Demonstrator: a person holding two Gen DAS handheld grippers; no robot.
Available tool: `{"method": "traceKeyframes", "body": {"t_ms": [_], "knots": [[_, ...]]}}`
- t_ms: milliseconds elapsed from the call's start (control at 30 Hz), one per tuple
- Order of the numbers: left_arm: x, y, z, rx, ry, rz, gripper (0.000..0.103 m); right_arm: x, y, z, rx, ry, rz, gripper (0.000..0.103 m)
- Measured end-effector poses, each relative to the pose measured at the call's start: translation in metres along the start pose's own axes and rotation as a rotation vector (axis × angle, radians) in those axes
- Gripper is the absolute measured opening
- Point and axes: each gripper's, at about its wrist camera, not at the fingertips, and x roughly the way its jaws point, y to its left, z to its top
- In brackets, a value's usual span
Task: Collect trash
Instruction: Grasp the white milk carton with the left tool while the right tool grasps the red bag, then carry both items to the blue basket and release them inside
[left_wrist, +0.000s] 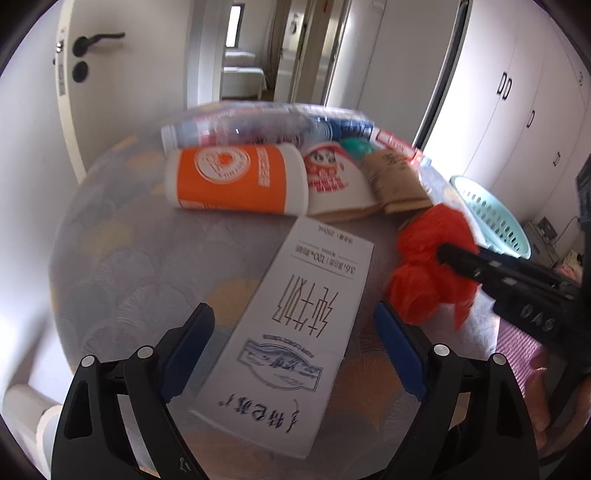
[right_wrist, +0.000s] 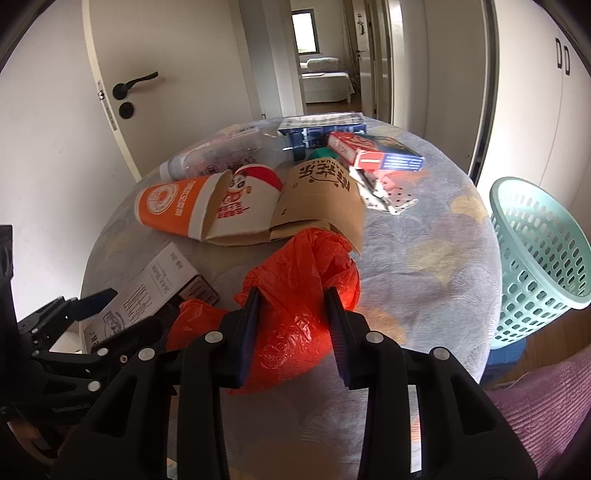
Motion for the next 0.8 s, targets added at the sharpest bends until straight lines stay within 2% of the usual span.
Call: {"method": "traceKeyframes", "body": {"t_ms": [67, 100, 133, 300, 500, 800], "knots": [[0.006, -0.001, 0.0, 0.001, 0.027, 0.004, 0.072, -0.002, -0.005, 0.0, 0.006, -0.005, -0.005, 0.031], [0.011, -0.001, -0.001, 0.0, 0.043, 0.004, 0.06, -0.003, -0.006, 0.0, 0.006, -0.01, -0.008, 0.031], [0.013, -0.001, -0.001, -0.003, 0.051, 0.001, 0.056, -0.004, -0.008, 0.001, 0.007, -0.013, -0.008, 0.03], [0.008, -0.006, -0.002, -0.005, 0.021, 0.009, 0.055, -0.015, -0.011, 0.003, 0.01, -0.034, 0.002, 0.029], [-0.029, -0.019, 0.012, 0.01, -0.094, -0.035, 0.055, -0.036, -0.013, 0.012, 0.009, -0.102, -0.005, 0.029], [-0.039, -0.072, 0.052, 0.092, -0.182, -0.116, 0.055, -0.071, -0.061, 0.032, 0.101, -0.206, -0.065, 0.029]]}}
